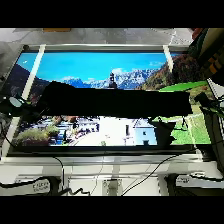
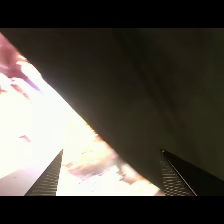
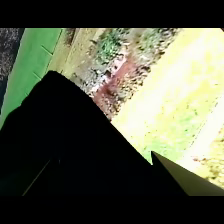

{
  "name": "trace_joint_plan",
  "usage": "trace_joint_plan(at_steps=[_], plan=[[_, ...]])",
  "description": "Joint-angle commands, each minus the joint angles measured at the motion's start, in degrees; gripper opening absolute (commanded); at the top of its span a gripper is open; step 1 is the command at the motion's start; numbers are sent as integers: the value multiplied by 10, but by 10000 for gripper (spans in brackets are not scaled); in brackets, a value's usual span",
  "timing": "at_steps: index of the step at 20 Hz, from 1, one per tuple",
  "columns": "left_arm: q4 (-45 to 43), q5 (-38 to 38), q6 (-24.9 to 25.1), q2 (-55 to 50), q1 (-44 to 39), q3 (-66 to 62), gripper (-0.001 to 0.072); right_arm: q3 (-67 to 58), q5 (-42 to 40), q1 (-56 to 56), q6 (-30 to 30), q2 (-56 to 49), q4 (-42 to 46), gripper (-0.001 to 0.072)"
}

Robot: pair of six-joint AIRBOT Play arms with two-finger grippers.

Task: Fold the clothes and pants, and hang the long-sleeved shirts on hangers.

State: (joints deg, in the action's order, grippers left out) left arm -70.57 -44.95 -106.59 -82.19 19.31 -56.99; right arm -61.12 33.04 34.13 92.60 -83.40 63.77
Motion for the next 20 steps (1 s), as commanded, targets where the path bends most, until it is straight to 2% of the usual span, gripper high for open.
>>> trace_joint_plan(at_steps=[1,4,7,11,15,16,17,19,20], plan=[[78,85,-47,-9,1,35,719,0,10,5,-8,0,-2,618],[94,119,-59,-37,0,35,717,0,13,5,-8,0,-15,618],[102,200,-59,-47,0,35,715,0,23,5,-8,0,-21,617],[102,298,-19,-56,0,33,714,0,35,5,-8,0,-21,617],[101,313,24,-89,-5,15,701,0,72,5,-9,0,-21,617],[100,314,40,-96,-10,7,646,0,86,5,-9,0,-21,615],[93,322,61,-100,-18,-1,512,-1,98,5,-20,0,-21,588],[91,369,95,-100,-30,-16,282,-11,134,5,-66,0,-21,442],[91,385,124,-100,-34,-30,153,-23,151,5,-85,0,-21,392]])
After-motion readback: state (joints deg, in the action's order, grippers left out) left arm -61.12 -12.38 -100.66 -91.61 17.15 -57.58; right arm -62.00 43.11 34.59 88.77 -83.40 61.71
